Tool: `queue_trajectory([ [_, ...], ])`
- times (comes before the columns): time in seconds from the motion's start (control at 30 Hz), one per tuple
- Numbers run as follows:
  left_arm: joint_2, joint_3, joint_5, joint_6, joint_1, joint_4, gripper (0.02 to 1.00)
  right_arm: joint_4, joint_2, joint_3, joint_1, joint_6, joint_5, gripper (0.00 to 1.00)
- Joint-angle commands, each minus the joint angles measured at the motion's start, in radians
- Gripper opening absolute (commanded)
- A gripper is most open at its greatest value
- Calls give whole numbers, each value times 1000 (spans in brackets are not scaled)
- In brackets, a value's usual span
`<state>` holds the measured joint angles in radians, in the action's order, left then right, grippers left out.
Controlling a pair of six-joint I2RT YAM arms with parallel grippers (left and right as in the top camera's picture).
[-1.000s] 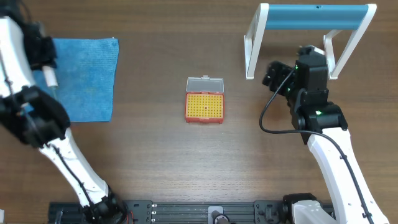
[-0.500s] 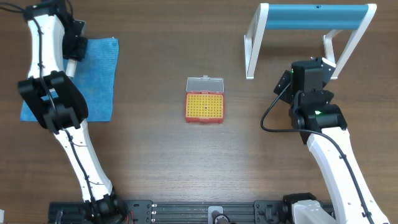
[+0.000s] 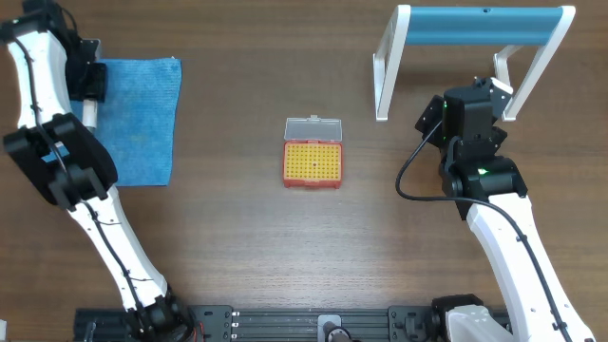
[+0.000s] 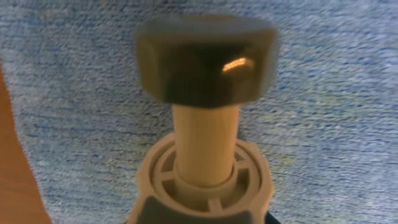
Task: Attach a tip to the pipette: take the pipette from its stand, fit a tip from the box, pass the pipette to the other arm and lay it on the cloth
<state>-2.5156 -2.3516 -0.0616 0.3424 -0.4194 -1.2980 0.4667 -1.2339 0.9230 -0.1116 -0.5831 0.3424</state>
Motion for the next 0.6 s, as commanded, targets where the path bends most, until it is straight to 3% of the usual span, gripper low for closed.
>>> queue_trajectory([
  [0.03, -32, -27, 51, -13, 9, -2, 27, -5, -7, 9, -5, -14, 12, 912],
  [0.6, -93, -27, 63, -31, 15, -14, 27, -5, -7, 9, -5, -15, 11, 912],
])
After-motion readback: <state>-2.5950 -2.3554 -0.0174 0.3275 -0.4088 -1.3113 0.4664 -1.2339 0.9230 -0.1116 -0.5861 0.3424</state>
